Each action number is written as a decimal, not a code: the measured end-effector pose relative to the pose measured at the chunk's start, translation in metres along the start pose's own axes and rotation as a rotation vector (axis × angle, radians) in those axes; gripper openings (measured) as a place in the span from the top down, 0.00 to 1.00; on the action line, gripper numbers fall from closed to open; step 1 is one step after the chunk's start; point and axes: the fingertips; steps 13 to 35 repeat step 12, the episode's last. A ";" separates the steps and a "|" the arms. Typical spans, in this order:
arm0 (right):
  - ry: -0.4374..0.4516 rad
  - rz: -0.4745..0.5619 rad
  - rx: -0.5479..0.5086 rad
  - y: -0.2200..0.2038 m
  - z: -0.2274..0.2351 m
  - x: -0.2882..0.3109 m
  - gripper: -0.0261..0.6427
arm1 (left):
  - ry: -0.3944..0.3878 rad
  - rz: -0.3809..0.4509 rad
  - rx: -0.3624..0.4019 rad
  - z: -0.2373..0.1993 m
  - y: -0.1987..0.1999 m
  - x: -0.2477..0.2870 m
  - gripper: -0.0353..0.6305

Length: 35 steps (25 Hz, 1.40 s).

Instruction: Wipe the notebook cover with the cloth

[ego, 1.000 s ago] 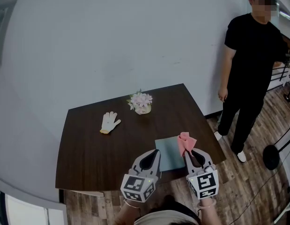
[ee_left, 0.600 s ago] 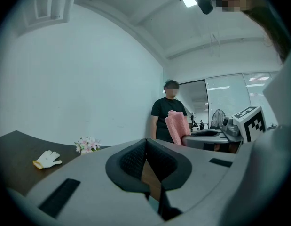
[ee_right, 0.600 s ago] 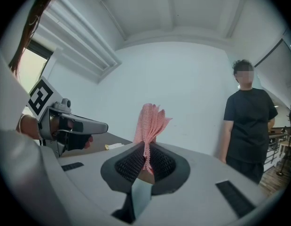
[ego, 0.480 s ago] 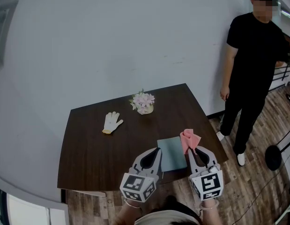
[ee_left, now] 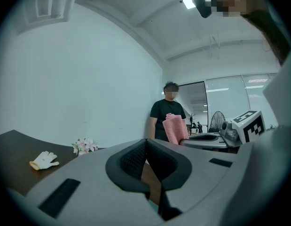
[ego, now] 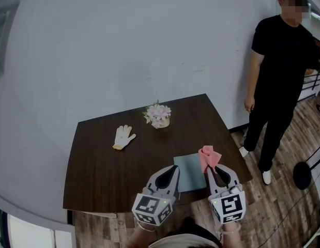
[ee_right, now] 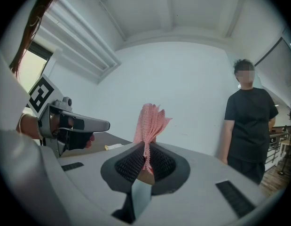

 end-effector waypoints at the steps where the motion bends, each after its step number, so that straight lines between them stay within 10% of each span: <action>1: 0.003 -0.012 0.001 0.001 -0.001 0.001 0.92 | 0.001 -0.002 -0.002 -0.001 0.000 0.001 0.92; 35: 0.025 -0.034 0.005 0.001 0.009 0.019 0.92 | 0.016 -0.024 -0.015 -0.011 -0.005 0.019 0.92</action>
Point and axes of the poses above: the fingertips, and each gripper's own axes: x forward along the fingers, z to its right, y out of its top, and after that the axes turned 1 degree about -x, right-handed
